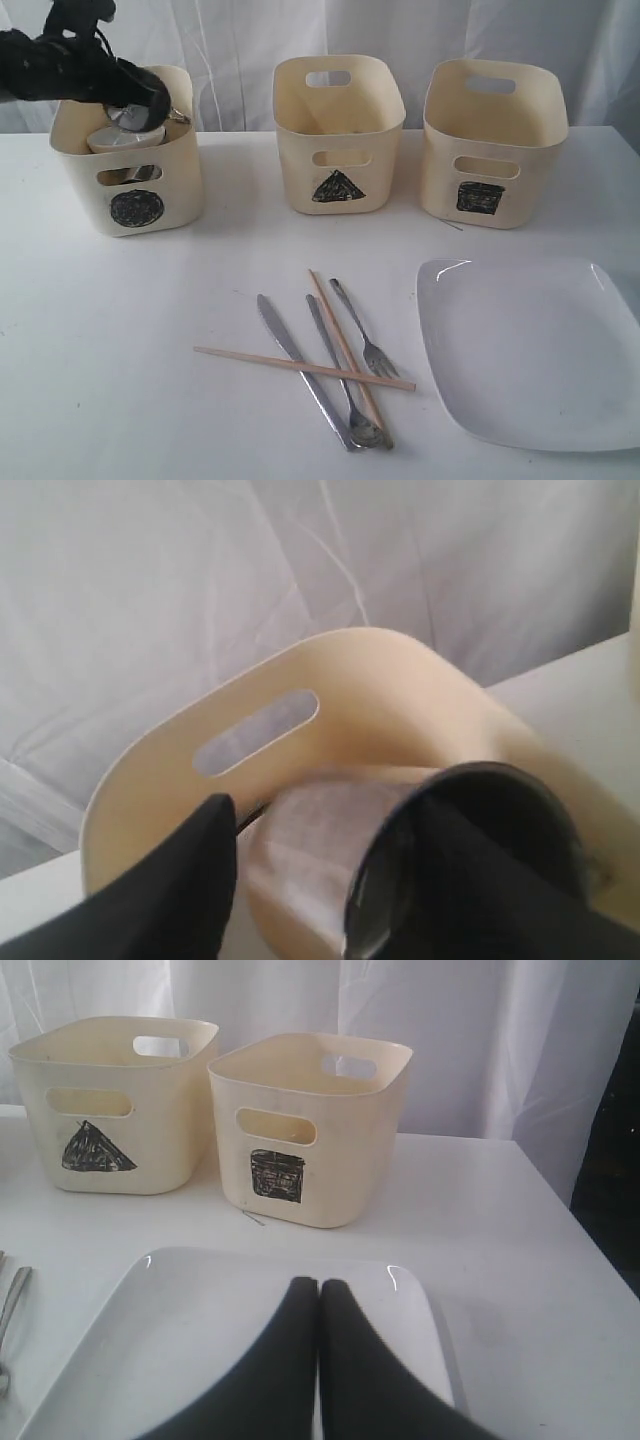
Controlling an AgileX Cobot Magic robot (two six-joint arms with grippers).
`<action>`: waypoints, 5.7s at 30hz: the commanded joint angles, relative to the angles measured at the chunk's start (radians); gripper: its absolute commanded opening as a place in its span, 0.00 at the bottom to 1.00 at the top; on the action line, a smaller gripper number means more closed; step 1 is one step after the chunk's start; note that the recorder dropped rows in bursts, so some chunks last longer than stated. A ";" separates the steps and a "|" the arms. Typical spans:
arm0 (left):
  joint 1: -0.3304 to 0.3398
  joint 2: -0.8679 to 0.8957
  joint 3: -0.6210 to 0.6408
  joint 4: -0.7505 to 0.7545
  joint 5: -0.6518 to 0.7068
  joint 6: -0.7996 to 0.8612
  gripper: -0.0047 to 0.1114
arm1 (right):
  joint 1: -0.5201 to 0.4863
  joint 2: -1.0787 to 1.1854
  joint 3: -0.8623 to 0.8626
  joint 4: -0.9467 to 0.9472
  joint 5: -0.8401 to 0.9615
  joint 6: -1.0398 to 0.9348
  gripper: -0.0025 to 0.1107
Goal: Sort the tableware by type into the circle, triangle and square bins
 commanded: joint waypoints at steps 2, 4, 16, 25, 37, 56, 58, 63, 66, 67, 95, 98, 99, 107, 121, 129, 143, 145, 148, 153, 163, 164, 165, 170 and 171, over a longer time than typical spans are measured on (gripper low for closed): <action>0.002 -0.170 -0.053 -0.006 0.245 0.003 0.55 | -0.008 -0.006 0.007 0.001 -0.002 -0.001 0.02; 0.002 -0.227 -0.053 -0.006 0.325 0.014 0.54 | -0.008 -0.006 0.007 0.001 -0.002 -0.001 0.02; 0.116 -0.851 0.449 -0.106 0.749 0.014 0.04 | -0.008 -0.006 0.007 0.001 -0.002 -0.001 0.02; 0.206 -1.390 0.903 -0.317 0.467 0.039 0.04 | -0.008 -0.006 0.007 0.001 -0.002 -0.001 0.02; 0.206 -1.674 0.903 -0.308 0.714 0.053 0.04 | -0.008 -0.006 0.007 0.001 -0.002 -0.001 0.02; 0.210 -1.687 1.116 -0.016 0.659 -0.124 0.04 | -0.008 -0.006 0.007 0.001 -0.002 -0.001 0.02; 0.210 -1.687 1.182 -0.016 0.579 -0.162 0.04 | -0.008 -0.006 0.007 0.001 -0.002 -0.001 0.02; 0.212 -1.744 1.349 -0.016 0.388 -0.173 0.04 | -0.008 -0.006 0.007 0.001 -0.002 -0.001 0.02; 0.212 -1.853 1.429 -0.016 0.412 -0.223 0.04 | -0.008 -0.006 0.007 0.001 -0.002 -0.001 0.02; 0.212 -1.901 1.460 -0.016 0.432 -0.231 0.04 | -0.008 -0.006 0.007 0.001 -0.002 -0.001 0.02; 0.212 -1.955 1.556 -0.047 0.504 -0.232 0.04 | -0.008 -0.006 0.007 0.001 0.000 -0.001 0.02; 0.212 -1.955 1.556 -0.047 0.502 -0.232 0.04 | -0.008 -0.006 0.007 0.012 -0.066 0.015 0.02; 0.212 -1.955 1.556 -0.047 0.502 -0.232 0.04 | -0.008 -0.006 0.007 0.060 -0.130 0.070 0.02; 0.212 -1.955 1.556 -0.047 0.502 -0.232 0.04 | -0.008 -0.006 0.007 0.498 -0.579 0.747 0.02; 0.212 -1.955 1.556 -0.047 0.501 -0.232 0.04 | -0.008 -0.006 0.007 0.556 -0.883 0.809 0.02; 0.212 -1.955 1.556 -0.047 0.501 -0.232 0.04 | -0.008 0.149 -0.265 0.637 -0.959 0.800 0.02; 0.212 -1.955 1.556 -0.047 0.501 -0.232 0.04 | 0.018 1.272 -1.025 -1.616 -0.725 1.398 0.02; 0.212 -1.955 1.556 -0.047 0.501 -0.232 0.04 | 0.050 1.317 -1.010 -1.616 -0.833 1.485 0.02; 0.212 -1.955 1.556 -0.047 0.501 -0.232 0.04 | 0.110 1.406 -0.983 -1.616 -0.850 1.489 0.02; 0.212 -1.955 1.556 -0.047 0.501 -0.232 0.04 | 0.164 1.538 -0.981 -1.616 -0.637 1.424 0.02; 0.212 -1.955 1.556 -0.047 0.501 -0.232 0.04 | 0.171 1.509 -0.981 -1.075 0.405 0.871 0.02; 0.212 -1.955 1.556 -0.047 0.501 -0.232 0.04 | 0.173 1.501 -0.981 -0.826 0.360 0.639 0.02; 0.212 -1.955 1.556 -0.047 0.501 -0.232 0.04 | 0.176 1.497 -0.981 -0.548 0.340 0.380 0.02; 0.212 -1.955 1.556 -0.047 0.501 -0.232 0.04 | 0.256 1.497 -0.981 0.402 0.670 -0.567 0.02; 0.212 -1.955 1.556 -0.047 0.501 -0.232 0.04 | 0.283 1.497 -0.981 0.461 0.729 -0.603 0.02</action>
